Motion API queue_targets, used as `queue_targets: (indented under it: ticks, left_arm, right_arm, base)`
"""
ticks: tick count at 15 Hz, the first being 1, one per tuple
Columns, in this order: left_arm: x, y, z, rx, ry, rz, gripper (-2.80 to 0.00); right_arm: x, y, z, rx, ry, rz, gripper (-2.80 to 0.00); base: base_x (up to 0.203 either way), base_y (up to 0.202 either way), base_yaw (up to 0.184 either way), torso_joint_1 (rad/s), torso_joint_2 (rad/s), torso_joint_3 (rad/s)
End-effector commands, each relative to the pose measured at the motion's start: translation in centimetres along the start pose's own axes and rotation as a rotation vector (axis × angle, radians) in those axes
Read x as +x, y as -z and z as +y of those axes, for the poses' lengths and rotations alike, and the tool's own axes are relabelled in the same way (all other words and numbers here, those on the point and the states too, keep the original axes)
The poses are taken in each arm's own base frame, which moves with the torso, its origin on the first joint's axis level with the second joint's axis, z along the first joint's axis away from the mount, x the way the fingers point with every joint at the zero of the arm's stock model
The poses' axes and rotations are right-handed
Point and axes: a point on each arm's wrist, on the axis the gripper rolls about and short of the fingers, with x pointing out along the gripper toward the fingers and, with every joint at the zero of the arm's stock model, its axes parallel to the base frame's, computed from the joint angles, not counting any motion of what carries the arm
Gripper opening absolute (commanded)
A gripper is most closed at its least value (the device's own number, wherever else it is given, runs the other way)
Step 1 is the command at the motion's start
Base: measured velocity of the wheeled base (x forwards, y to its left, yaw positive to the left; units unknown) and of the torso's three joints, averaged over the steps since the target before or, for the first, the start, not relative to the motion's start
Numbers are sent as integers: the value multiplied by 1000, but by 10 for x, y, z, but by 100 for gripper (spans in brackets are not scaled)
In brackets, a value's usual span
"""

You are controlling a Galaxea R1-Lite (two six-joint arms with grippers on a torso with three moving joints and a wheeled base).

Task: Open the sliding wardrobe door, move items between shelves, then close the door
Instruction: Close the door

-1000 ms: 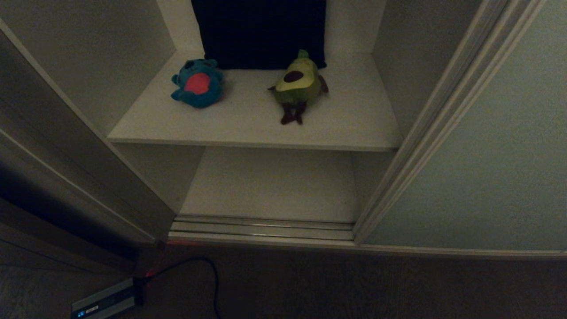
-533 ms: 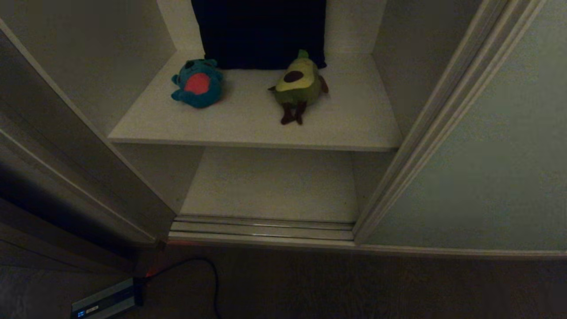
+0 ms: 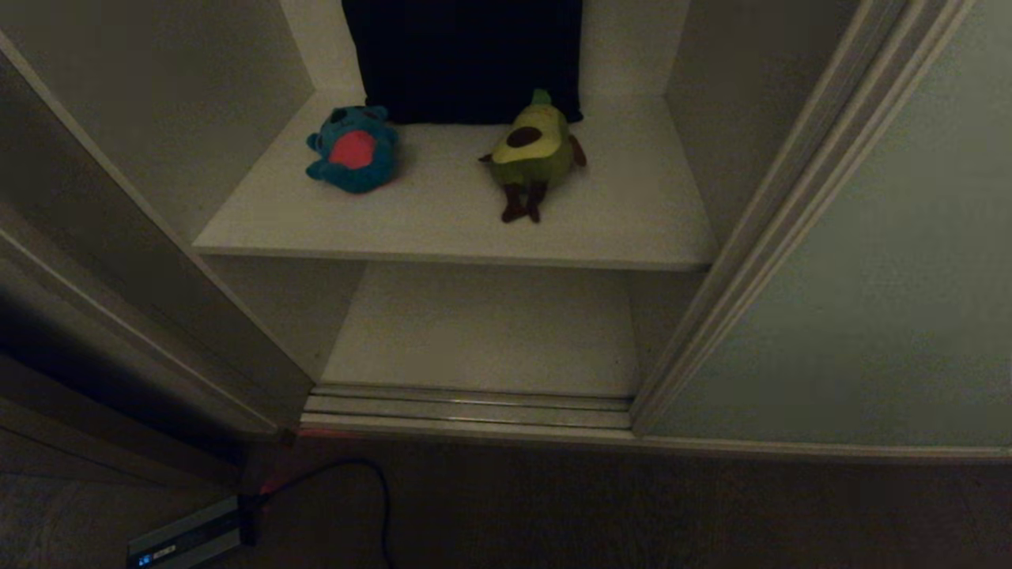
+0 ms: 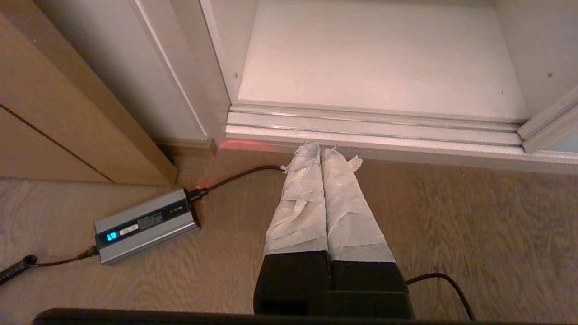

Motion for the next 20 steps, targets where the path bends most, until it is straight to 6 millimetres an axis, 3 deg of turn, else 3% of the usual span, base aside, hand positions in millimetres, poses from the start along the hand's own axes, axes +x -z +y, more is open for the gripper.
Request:
queue_targets:
  ticks: [1, 6, 10, 13, 16, 20]
  left_arm:
    - [0, 0, 0, 0, 0, 2, -280]
    - [0, 0, 0, 0, 0, 2, -280]
    - [0, 0, 0, 0, 0, 1, -280]
    - [0, 0, 0, 0, 0, 1, -280]
    - [0, 0, 0, 0, 0, 1, -280]
    - [0, 0, 0, 0, 0, 1, -280]
  right_arm:
    - [18, -29, 1, -2, 5, 39, -280]
    - [43, -115, 4, 101, -33, 19, -280]
    - [67, -175, 12, 215, -268, 33, -280]
    - [78, -185, 16, 314, -464, 110, -280]
    - [103, -185, 14, 380, -477, 190, -280]
    - [143, -198, 13, 406, -519, 231, -280]
  base:
    - [0, 0, 0, 0, 0, 0]
    - [0, 0, 0, 0, 0, 0]
    - [0, 0, 0, 0, 0, 0]
    - [0, 0, 0, 0, 0, 0]
    - [0, 0, 0, 0, 0, 0]
    - [0, 0, 0, 0, 0, 0]
